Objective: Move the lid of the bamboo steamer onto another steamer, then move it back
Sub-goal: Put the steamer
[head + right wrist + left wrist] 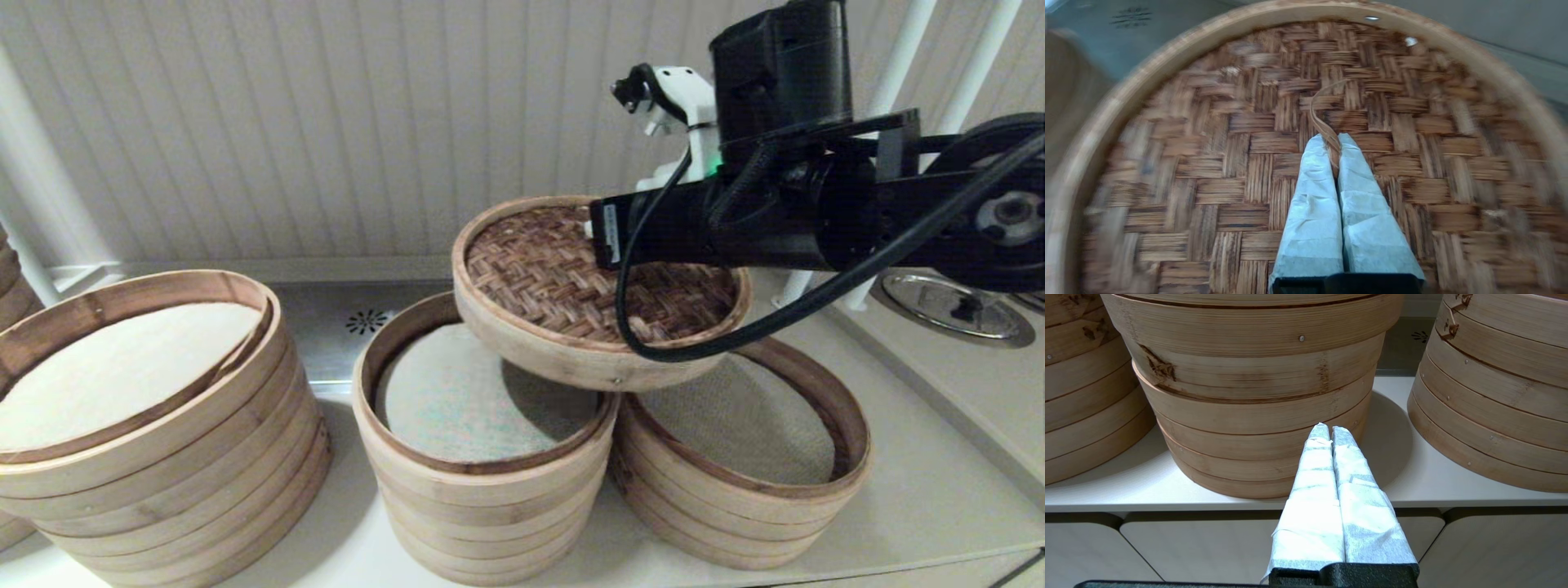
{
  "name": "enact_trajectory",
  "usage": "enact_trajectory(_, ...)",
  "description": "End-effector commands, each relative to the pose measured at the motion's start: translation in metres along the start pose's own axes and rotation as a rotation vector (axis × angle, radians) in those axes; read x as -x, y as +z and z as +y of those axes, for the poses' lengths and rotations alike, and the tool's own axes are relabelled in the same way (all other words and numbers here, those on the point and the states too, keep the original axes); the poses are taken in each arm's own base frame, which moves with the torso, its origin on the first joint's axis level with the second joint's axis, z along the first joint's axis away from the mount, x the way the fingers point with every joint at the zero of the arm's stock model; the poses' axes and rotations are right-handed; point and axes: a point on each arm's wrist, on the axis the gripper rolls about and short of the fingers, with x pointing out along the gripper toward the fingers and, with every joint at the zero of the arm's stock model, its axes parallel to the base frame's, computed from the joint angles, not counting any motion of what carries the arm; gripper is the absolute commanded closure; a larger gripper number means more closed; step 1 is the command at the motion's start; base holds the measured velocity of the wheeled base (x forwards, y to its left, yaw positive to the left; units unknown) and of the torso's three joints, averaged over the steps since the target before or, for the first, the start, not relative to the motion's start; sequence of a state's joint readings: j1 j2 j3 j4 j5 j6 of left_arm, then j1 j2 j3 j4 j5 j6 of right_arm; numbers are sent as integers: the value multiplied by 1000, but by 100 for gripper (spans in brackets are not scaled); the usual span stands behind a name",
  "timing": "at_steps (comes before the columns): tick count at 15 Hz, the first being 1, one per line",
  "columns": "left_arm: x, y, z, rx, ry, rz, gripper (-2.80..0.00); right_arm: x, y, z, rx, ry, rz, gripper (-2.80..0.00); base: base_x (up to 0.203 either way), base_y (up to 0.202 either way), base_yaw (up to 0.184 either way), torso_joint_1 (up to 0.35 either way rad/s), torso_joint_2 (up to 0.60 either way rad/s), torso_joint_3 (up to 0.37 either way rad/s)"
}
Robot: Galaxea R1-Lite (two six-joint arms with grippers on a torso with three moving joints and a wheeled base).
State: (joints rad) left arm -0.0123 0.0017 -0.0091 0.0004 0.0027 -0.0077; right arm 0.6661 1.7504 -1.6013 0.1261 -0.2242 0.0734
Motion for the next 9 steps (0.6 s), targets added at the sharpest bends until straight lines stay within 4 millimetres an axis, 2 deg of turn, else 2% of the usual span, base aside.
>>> enact_trajectory(1,0,0,0,0,0,1,0,17,4,-26,-25,-64,-19,0,0,0,0,0,0,0)
enact_trajectory(6,0,0,0,0,0,0,0,40,-19,-72,-54,-205,41,0,0,0,0,0,0,0)
enact_trajectory(9,0,0,0,1,0,-1,0,56,-36,-86,-60,-250,82,0,0,0,0,0,0,0)
